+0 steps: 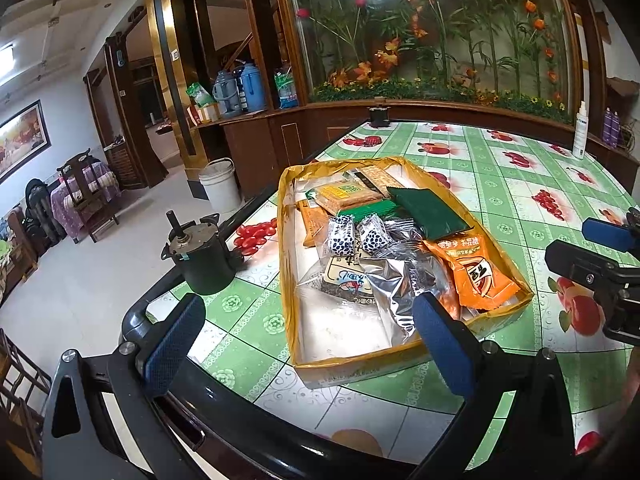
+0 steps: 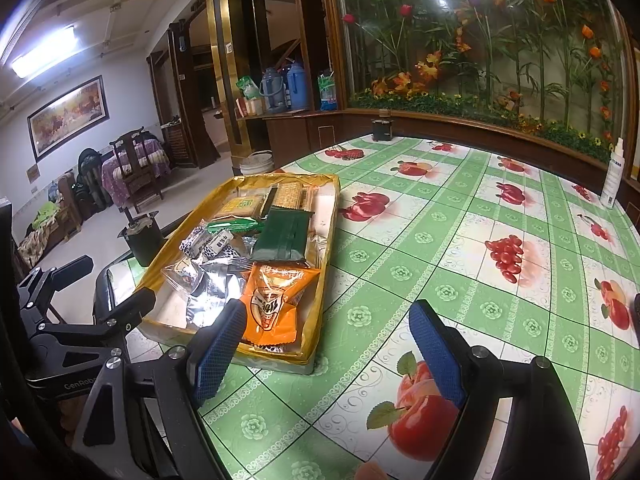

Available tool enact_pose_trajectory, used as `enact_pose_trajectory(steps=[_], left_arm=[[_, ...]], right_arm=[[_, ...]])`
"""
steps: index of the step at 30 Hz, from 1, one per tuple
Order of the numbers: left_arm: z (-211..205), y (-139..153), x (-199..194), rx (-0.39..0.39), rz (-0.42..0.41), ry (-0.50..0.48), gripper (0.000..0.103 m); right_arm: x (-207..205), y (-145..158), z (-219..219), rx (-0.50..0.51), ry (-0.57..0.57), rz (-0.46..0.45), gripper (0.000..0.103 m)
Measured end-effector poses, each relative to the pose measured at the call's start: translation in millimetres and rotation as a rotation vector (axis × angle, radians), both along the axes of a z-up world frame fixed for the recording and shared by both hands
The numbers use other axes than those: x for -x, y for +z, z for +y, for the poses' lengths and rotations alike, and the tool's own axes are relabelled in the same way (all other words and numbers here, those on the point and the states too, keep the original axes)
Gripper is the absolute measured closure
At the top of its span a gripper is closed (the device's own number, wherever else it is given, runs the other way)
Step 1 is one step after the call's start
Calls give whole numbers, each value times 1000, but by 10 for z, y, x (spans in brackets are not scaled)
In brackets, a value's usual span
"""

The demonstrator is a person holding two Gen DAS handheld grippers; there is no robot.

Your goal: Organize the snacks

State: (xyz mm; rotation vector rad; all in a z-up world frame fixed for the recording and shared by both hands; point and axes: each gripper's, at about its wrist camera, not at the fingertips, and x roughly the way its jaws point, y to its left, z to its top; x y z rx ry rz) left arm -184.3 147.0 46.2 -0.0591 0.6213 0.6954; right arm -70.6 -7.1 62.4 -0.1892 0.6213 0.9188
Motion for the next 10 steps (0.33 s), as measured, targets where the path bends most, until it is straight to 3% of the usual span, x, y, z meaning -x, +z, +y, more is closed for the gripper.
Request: enact_pose_trajectory(steps=[10], left_arm=[[-30, 13, 34, -12, -2, -1, 0]], right_arm=[[-2, 1, -3, 0, 0, -1, 18]])
